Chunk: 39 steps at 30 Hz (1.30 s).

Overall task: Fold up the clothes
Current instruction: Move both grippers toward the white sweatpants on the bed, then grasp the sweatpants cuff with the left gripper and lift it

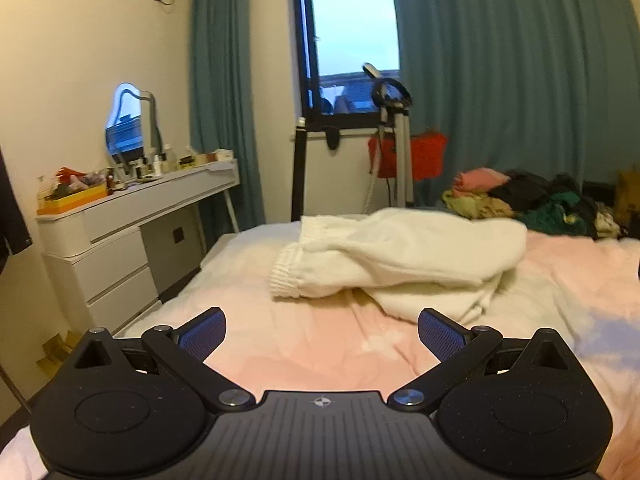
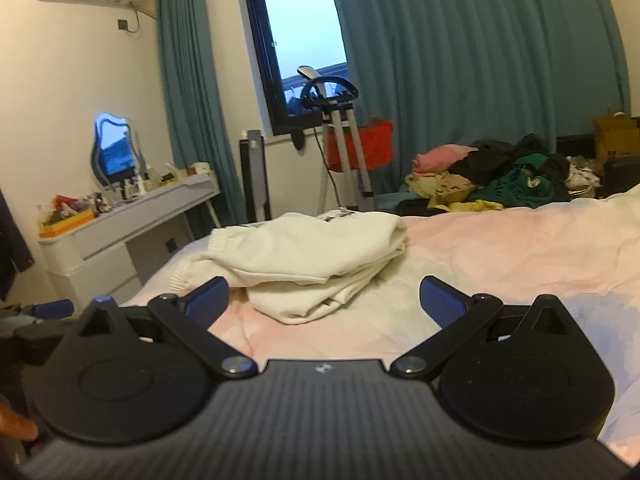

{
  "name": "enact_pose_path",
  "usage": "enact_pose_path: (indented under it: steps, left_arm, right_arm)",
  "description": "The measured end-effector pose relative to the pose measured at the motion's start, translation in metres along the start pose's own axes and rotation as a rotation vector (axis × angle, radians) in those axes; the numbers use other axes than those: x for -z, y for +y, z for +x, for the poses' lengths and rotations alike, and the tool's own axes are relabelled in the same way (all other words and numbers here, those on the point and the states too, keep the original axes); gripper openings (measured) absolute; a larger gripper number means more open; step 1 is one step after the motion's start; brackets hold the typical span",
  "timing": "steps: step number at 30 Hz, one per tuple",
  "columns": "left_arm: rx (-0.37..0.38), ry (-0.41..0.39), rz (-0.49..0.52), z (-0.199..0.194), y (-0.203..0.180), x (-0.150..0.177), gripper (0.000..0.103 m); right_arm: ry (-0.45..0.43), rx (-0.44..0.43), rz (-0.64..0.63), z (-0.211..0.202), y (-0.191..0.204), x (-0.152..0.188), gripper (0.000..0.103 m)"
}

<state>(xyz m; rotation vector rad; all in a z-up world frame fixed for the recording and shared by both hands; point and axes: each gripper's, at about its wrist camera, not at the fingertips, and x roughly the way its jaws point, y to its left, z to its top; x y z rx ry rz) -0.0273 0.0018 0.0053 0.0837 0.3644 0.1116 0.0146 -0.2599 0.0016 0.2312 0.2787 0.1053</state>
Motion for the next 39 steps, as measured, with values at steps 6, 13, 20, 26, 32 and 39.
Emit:
enact_pose_path:
  steps: [6, 13, 20, 26, 32, 39]
  left_arm:
    - [-0.009, 0.054, 0.008, -0.015, -0.016, -0.035, 0.103]
    - [0.014, 0.209, -0.115, 0.01, -0.017, -0.083, 0.103]
    - [-0.016, 0.298, -0.243, 0.073, 0.018, -0.098, 0.103]
    - [0.037, 0.287, -0.229, 0.141, 0.025, -0.097, 0.103]
    - [0.066, 0.32, -0.254, 0.257, 0.019, -0.108, 0.103]
    - [0.081, 0.368, -0.323, 0.41, 0.034, -0.134, 0.102]
  right_arm:
    - [-0.04, -0.015, 0.023, -0.014, -0.009, -0.008, 0.103]
    - [-0.07, 0.007, 0.112, -0.029, -0.023, -0.011, 0.103]
    - [-0.065, 0.027, 0.151, -0.022, -0.019, -0.006, 0.103]
    - [-0.06, 0.044, 0.185, -0.016, -0.015, -0.001, 0.103]
    - [-0.057, 0.074, 0.288, 0.017, -0.034, 0.013, 0.103]
    - [-0.014, 0.123, 0.371, 0.086, -0.061, 0.039, 0.103]
